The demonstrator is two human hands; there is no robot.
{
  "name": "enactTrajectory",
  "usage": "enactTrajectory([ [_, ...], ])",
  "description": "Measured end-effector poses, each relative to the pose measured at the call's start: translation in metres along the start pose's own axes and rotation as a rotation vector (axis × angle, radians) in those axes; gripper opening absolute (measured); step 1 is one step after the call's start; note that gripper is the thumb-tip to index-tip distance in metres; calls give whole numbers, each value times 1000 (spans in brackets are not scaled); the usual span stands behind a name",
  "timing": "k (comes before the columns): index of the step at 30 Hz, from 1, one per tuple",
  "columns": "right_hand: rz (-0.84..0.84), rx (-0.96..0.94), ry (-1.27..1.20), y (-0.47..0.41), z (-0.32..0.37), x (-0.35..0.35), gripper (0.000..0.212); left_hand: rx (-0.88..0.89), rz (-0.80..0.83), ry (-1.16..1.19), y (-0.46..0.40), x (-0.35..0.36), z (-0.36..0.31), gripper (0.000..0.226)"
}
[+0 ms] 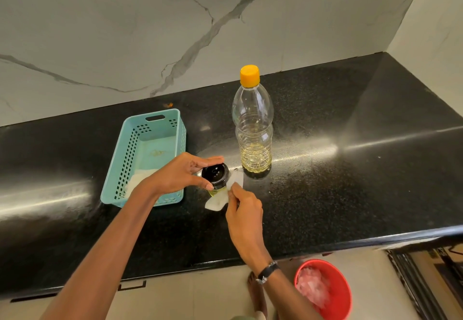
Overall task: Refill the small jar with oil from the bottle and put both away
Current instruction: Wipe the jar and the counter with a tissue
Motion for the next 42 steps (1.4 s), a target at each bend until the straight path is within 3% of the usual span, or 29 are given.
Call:
enactTrajectory([
  [3,-60,-78,3,-8,13,-7,15,11,27,-10,0,2,-1,68],
  [7,16,4,41,-18,-14,7,19,26,53,-19,2,6,-4,68],
  [11,52,86,5,-8,-37,6,18,61,65,-185,10,14,-6,72],
  [16,-47,-8,-316,-13,-15,-15,29,53,-360,-238,28,0,-19,72],
  [19,-86,-125,-274,-19,3,-19,26,87,-439,-342,29,5,-21,61],
  [22,-73,-141,-126,-27,1,-7,24,101,-468,-301,29,4,-18,57],
  [29,40,23,-44,-14,-34,6,20,91,-349,-226,22,3,-10,57],
  [37,-81,-180,-51,-21,11,-11,15,104,-217,-241,15,7,-15,57],
  [42,8,-64,4,-26,-24,6,17,99,-156,-255,13,5,-13,57],
])
Point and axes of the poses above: each hand's wrist, its own y-axis away from the middle knuckle, its own x-axis out of the palm, z = x × y, the point moved 10 cm from there along -y, towards the middle knuckle, and after that the axes turned 1 degree about -y, right-handed, at the moved point
